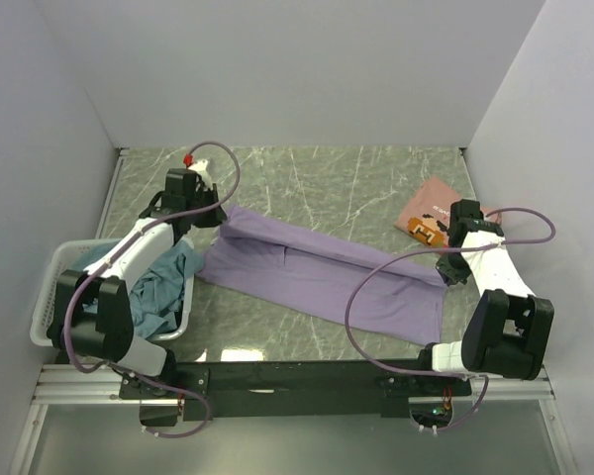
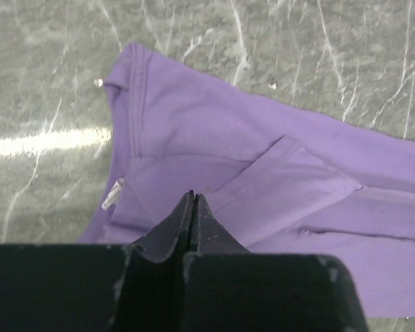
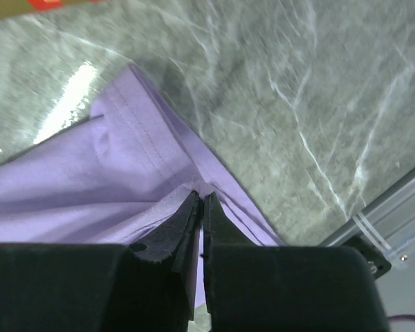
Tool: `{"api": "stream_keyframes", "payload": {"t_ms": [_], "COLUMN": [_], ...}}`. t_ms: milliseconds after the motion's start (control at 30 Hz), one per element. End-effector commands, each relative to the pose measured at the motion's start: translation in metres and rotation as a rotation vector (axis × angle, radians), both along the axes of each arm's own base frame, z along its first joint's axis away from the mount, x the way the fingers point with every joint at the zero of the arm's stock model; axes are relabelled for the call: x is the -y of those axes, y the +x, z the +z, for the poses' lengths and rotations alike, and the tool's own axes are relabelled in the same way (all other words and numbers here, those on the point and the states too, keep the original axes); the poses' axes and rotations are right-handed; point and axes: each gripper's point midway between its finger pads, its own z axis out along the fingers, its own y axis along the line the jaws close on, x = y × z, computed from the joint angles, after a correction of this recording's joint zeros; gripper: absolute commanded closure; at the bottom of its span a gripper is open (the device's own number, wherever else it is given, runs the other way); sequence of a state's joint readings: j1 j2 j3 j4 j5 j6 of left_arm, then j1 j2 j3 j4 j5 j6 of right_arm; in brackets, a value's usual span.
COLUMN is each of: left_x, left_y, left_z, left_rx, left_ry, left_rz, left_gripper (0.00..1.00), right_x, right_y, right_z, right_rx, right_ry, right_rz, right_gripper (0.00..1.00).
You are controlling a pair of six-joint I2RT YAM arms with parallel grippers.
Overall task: Fold and stack the t-shirts
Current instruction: Fold the tshirt
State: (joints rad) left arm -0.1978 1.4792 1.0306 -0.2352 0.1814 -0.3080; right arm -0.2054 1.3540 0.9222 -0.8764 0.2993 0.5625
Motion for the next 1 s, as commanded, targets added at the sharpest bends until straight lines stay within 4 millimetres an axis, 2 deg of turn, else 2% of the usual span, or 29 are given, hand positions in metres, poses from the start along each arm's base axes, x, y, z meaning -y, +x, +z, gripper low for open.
{"api": "stream_keyframes", "payload": {"t_ms": [0,233,333,400,467,600,700,900,967], "left_x": [-0.005,-0.012,-0.013,-0.012,-0.012,-0.011,-0.012,-0.016,-0.019], "left_y": [-0.007,-0.025,-0.032,-0.038,-0.04,-0.044,-0.044,-0.046,-0.049], "left_z": [0.019,0.006,0.001,-0.003,-0.004,-0.008,-0.011,-0.018,-0.02], "left_rx": [0.06,0.029,0.006,-0.004,-0.007,-0.019,-0.031,-0.064,-0.077], "left_ry": [0.015,0.032,0.028,0.025,0.019,0.018,0.025,0.047,0.058], "left_rz": [0.006,0.018,0.025,0.019,0.017,0.009,0.007,0.021,0.032], "left_gripper": [1.0,1.0,1.0,0.99,0.98,0.97,0.97,0.99,0.96], "right_x": [0.006,0.0,-0.005,-0.01,-0.014,-0.019,-0.026,-0.033,-0.033], "right_y": [-0.014,-0.023,-0.029,-0.031,-0.03,-0.019,-0.006,0.009,0.017], "right_z": [0.004,0.001,0.004,0.009,0.019,0.04,0.046,0.026,0.018], "right_rx": [-0.015,-0.042,-0.057,-0.043,0.006,0.103,0.171,0.16,0.155], "right_ry": [-0.045,-0.05,-0.05,-0.039,-0.033,-0.021,0.013,0.068,0.071], "right_rz": [-0.041,-0.035,-0.031,-0.021,-0.013,0.015,0.06,0.08,0.08], "right_gripper": [1.0,0.99,0.84,0.62,0.5,0.49,0.49,0.51,0.51]}}
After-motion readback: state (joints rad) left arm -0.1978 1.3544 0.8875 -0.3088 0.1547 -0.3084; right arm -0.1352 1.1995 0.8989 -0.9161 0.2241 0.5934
